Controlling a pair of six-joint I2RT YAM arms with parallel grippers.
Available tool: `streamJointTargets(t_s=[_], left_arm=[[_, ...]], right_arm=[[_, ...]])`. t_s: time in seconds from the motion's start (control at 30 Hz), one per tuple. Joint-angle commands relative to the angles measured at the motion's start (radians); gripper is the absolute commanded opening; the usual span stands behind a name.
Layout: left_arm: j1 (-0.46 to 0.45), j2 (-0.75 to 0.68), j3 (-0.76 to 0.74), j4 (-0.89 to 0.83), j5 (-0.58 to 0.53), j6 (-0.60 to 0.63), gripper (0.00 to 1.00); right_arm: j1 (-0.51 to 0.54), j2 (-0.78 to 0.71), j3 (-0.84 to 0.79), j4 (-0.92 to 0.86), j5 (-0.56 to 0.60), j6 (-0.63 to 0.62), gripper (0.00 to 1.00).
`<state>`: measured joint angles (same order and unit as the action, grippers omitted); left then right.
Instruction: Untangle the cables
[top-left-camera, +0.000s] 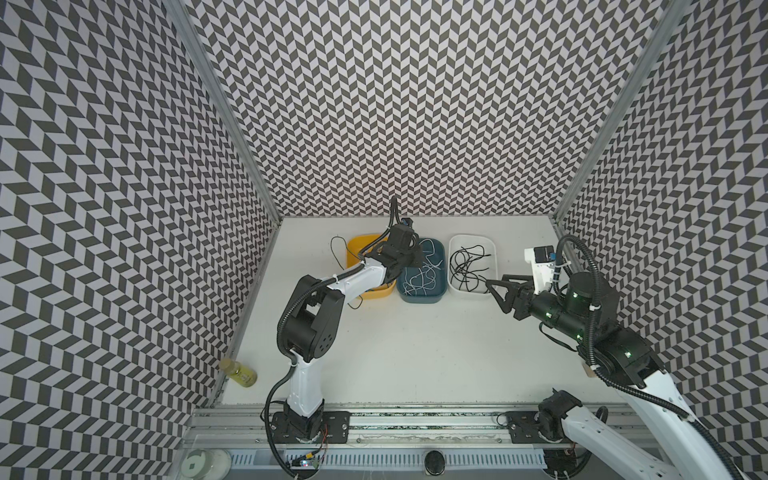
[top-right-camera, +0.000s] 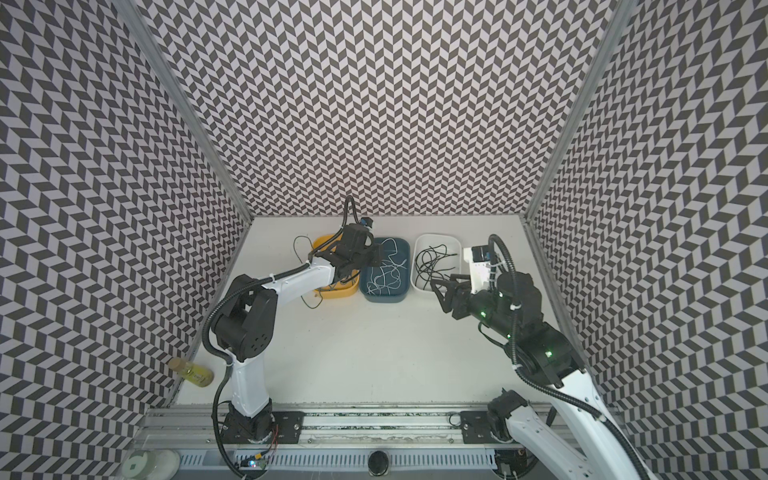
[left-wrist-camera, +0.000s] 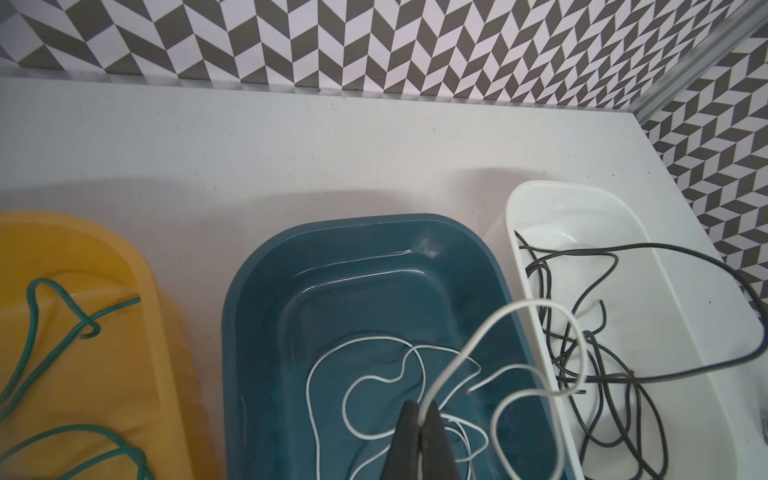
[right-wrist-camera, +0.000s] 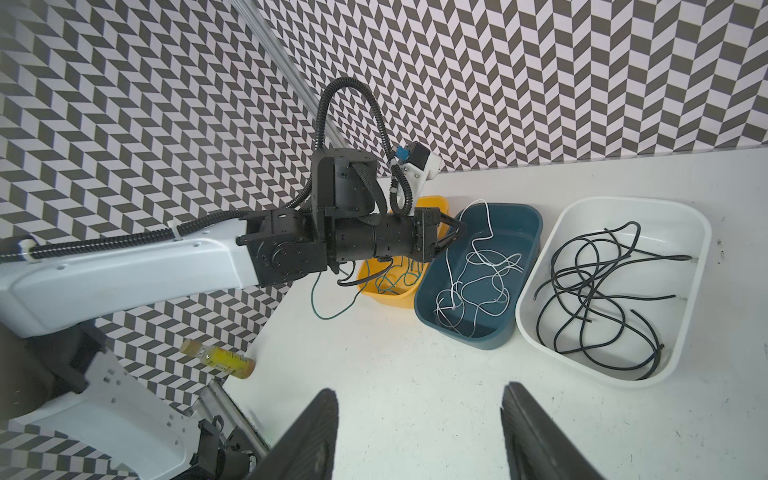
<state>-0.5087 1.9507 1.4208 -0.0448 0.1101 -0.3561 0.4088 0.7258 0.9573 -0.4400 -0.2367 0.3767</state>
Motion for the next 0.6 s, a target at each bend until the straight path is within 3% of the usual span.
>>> streamJointTargets(t_s=[0.0, 0.37, 0.57], left_arm=[[0.009, -0.002, 0.003, 0.000, 0.000, -0.037, 0.11], [0.022, -0.050, 0.021, -0.066, 0.009, -0.044, 0.28], [0.035, -0.186, 0.045, -0.093, 0.025, -0.043, 0.53]], right_arm=[[0.006, -0.012, -0.012, 0.018, -0.019, -0.002, 0.63], [0.008, -0.035, 0.002, -0.015, -0.010, -0.003, 0.63], [0.008, -0.027, 0.028, -0.060, 0.051, -0.012, 0.66]])
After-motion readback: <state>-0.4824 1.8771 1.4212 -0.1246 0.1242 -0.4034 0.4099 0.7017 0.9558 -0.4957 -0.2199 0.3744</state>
